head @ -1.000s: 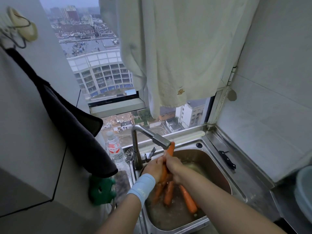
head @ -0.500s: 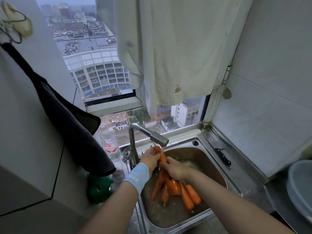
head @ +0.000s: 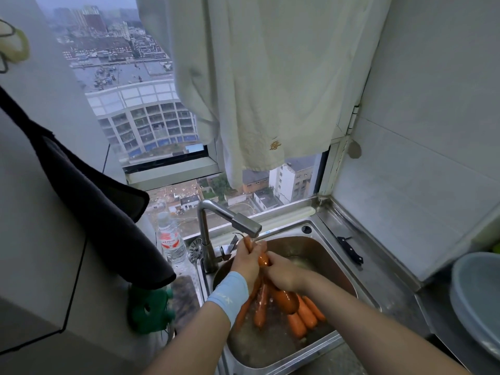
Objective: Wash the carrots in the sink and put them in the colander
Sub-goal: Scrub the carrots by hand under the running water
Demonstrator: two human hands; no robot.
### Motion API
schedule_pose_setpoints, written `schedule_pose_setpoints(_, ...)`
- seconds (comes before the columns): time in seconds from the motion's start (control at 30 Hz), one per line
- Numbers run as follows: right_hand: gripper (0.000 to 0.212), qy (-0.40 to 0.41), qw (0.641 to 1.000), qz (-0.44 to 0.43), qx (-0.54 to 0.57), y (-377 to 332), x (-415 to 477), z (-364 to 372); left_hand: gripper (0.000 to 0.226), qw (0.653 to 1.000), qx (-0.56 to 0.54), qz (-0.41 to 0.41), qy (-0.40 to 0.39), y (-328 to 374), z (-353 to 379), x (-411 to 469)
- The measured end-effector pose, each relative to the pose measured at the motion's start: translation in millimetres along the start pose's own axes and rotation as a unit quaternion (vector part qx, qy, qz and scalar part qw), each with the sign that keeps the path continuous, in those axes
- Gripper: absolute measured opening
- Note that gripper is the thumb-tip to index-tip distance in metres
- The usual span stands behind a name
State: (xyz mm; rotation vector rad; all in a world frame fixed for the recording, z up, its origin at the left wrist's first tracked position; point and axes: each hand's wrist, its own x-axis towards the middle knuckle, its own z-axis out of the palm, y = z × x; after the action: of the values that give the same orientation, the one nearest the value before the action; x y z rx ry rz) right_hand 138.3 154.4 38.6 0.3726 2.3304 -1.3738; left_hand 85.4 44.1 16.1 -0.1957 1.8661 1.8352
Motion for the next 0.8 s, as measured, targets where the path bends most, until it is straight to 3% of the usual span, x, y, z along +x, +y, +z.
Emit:
schedule_pose_setpoints(0.07, 0.028, -0.021, 1.000, -0.006, -0.002, -1.9, -3.9, -0.2, 0.013, 1.000, -0.001, 0.014, 0.021, -5.1, -0.3, 0.5)
schedule_pose_setpoints(0.23, 0.045, -0.045, 0.999, -0.005, -0.004, -1.0, -4.1, 5.5, 0.040, 0.993, -0.074, -0.017, 0.094, 9.4, -1.7, -2.1)
schedule_pose_setpoints(0.3, 0.038, -0.025, 0.999, -0.002, 0.025, 2.5, -1.0, 7.4, 0.040, 0.994, -0.084, -0.008, 0.071, 11.6, -4.1, 0.7)
schedule_pose_setpoints(0.37, 0.029, 0.008, 0.998, -0.009, 0.069, 7.2, 2.8, 3.9, 0.027, 0.995, -0.096, -0.012, 0.012, 9.3, -3.0, 0.5)
schedule_pose_setpoints(0.43, 0.020, 0.026, 0.994, -0.016, 0.101, 6.1, 2.8, 0.2, 0.024, 0.998, -0.057, -0.008, -0.031, 6.0, 2.4, -4.6)
schedule_pose_setpoints(0.53, 0.014, 0.031, 0.999, -0.032, 0.019, 4.4, 4.0, 0.1, 0.022, 0.999, -0.009, 0.000, 0.034, 2.4, 10.0, -4.4)
schedule_pose_setpoints(0.63, 0.017, 0.038, 0.994, -0.063, -0.076, 1.2, 7.0, 6.5, 0.024, 0.996, -0.046, -0.016, 0.074, 10.0, 9.6, -0.1)
schedule_pose_setpoints(0.8, 0.014, 0.052, 0.983, -0.090, -0.153, -2.0, 13.5, 9.0, 0.032, 0.962, -0.225, -0.082, 0.127, 26.7, 5.6, -0.7)
